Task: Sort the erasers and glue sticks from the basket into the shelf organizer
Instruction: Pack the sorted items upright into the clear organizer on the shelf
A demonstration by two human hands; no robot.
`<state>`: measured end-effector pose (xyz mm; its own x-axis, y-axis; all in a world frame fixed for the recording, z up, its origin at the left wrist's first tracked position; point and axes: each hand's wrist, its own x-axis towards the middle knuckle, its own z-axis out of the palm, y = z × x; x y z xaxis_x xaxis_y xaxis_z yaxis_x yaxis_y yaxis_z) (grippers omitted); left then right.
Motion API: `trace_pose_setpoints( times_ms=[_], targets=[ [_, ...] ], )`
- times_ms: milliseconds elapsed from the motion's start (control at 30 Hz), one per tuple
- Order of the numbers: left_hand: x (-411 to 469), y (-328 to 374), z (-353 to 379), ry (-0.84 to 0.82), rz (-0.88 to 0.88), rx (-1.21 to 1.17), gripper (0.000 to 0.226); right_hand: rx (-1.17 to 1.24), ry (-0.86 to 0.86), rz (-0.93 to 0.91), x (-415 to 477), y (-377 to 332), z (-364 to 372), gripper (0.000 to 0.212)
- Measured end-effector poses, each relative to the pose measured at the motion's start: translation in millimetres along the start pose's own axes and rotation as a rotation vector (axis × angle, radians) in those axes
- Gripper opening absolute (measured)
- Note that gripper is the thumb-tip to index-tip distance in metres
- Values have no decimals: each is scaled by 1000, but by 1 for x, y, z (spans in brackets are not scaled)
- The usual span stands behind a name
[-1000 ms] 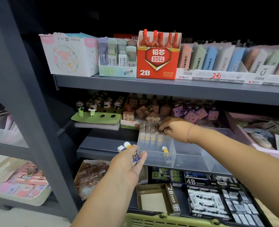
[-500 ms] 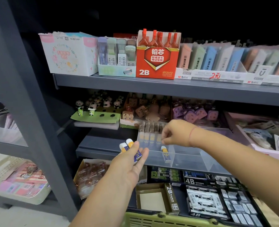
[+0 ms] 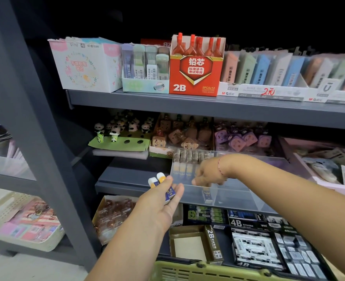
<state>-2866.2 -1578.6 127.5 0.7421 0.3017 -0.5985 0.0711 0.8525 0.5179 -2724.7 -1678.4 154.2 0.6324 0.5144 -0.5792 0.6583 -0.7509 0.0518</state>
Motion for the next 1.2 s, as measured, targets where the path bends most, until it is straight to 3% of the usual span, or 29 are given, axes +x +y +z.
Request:
trace_pose_setpoints(
  times_ms=[167,333,733,833,933,1000,1067,1100,1200],
  targets=[
    [0,0,-1,6,-8,6,30,20,-64,50,-1,-6,-7,56],
    [0,1,-2,3,-2,3,31,338,-102,47,-3,4,-2,64],
    [-2,2,-2,3,-3,-8,31,342,-114,-53,-23,13,1,63],
    [-2,3,-3,11,-1,-11,32,474,-6,-121,-39,26,-3,57],
    [-2,4,-3,10,-2,-19,32,761,256,-184,-49,39,2,60],
    [-1,3,-3,2,1,-22,32,1011,521,-182,-41,45,8,46],
    [0,1,-2,-5,7,-25,32,1252,708,-158,-29,46,16,17],
    [0,0,-2,-5,6,-27,32,1320,760,-136,-25,43,20,11],
    [2,0,-2,4,-2,-37,34,1391,811,-62,-10,40,29,19]
  ],
)
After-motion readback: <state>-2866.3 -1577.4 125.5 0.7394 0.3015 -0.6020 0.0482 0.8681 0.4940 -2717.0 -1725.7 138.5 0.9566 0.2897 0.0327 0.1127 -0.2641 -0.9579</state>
